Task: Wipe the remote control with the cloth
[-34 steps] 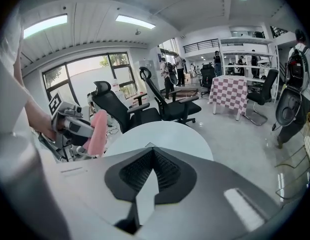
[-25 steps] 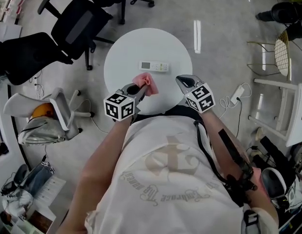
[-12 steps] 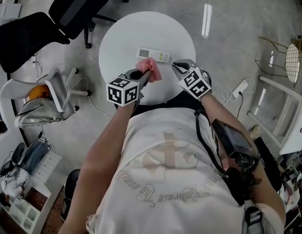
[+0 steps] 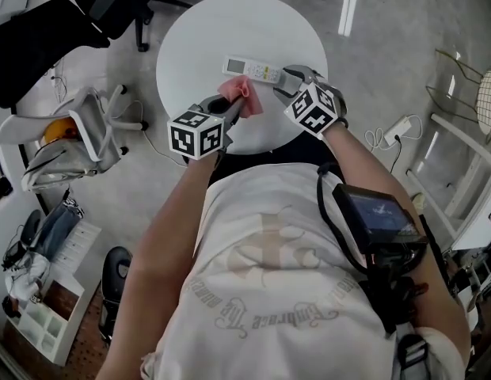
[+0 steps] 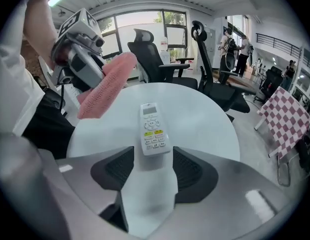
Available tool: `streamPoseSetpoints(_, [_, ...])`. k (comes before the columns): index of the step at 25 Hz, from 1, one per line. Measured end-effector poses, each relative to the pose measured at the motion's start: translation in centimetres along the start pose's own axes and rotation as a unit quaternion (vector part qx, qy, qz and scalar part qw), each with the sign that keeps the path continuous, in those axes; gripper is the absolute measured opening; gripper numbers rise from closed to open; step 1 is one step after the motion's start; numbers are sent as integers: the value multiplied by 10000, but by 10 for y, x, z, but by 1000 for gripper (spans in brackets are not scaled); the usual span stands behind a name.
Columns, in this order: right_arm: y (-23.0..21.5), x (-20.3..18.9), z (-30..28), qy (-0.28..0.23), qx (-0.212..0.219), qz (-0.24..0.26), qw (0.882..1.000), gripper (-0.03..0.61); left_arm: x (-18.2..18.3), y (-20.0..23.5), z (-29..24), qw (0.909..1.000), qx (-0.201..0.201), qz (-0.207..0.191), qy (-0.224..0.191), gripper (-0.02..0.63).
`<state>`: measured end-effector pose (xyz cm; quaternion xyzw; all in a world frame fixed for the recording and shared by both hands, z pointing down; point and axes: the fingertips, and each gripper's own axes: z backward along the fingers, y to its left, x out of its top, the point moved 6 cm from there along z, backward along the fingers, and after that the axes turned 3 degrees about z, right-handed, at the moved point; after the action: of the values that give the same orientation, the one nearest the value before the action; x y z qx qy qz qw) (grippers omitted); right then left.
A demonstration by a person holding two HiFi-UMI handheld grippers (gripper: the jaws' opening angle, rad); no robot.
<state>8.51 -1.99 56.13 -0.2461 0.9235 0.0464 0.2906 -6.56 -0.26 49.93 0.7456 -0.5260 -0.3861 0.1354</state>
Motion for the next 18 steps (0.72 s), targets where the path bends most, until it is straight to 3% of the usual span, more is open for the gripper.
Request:
streamPoseSetpoints(4, [-8,2,-17,99,30,277,9996,281,4,7,-5,10000,16,72,32,21])
streamPoseSetpoints(14, [-17,4,-32,15,165,642,9978,227,22,12,-36,9996,-74,6,275,21])
streamPoseSetpoints(18, [-17,0,-32,-63,165,644,9978,225,33,9,-61,9982,-196,-137,552,21])
